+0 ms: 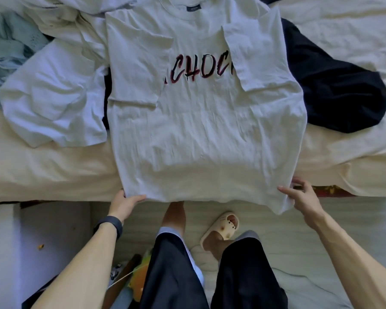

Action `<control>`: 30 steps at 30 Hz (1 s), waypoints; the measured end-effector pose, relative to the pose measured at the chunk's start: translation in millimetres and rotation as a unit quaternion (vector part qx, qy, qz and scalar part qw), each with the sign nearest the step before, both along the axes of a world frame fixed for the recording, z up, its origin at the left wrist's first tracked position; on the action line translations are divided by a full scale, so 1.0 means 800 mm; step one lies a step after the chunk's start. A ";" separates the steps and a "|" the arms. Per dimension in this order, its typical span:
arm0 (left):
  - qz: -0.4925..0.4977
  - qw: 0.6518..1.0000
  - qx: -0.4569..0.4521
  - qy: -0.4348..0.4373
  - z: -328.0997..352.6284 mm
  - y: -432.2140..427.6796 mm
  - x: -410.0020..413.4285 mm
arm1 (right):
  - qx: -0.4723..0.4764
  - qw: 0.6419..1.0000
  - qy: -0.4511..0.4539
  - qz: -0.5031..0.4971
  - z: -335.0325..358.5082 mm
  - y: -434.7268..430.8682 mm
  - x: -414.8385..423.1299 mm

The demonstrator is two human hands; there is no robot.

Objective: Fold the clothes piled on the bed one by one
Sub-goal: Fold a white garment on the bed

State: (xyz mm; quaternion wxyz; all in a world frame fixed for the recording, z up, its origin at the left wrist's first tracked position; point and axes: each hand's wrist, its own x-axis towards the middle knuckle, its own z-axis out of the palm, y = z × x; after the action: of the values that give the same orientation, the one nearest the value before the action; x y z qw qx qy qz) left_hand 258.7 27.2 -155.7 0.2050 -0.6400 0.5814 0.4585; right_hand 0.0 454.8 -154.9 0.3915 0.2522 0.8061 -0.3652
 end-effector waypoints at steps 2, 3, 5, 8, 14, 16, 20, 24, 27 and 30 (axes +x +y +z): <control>-0.016 1.000 0.018 0.018 0.008 0.005 0.016 | -0.030 0.999 -0.014 -0.021 -0.002 0.010 0.001; -0.015 0.999 0.030 0.021 0.012 0.009 0.023 | -0.035 0.999 -0.016 -0.015 -0.001 0.012 0.001; -0.007 0.999 0.050 0.018 0.017 0.018 0.038 | -0.038 0.999 -0.014 0.008 0.001 0.015 0.003; -0.001 0.999 0.048 0.017 0.019 0.030 0.065 | -0.014 0.998 -0.030 0.052 -0.006 0.025 0.010; 0.012 1.000 -0.021 -0.002 0.020 0.047 0.099 | 0.043 0.998 0.018 -0.043 -0.016 0.033 0.034; 0.014 0.999 -0.041 -0.005 0.019 0.056 0.101 | 0.009 0.996 0.003 -0.092 -0.019 0.032 0.040; -0.003 0.996 -0.086 -0.006 0.013 0.073 0.091 | -0.018 0.991 -0.002 -0.130 -0.029 0.027 0.051; -0.028 0.995 -0.095 -0.016 0.012 0.076 0.078 | -0.090 0.971 -0.046 -0.218 -0.028 0.020 0.064; -0.035 0.995 -0.090 -0.021 0.019 0.068 0.082 | -0.089 0.959 -0.020 -0.267 -0.014 0.012 0.068; -0.028 0.993 -0.111 -0.021 0.035 0.063 0.093 | -0.071 0.913 0.056 -0.397 0.012 0.011 0.059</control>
State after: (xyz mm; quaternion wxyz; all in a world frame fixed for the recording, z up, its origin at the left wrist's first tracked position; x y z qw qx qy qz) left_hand 333.4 77.5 -127.6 0.1579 -0.6518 0.6419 0.3717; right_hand 47.0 463.9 -145.0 0.1852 0.5024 0.6318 -0.5604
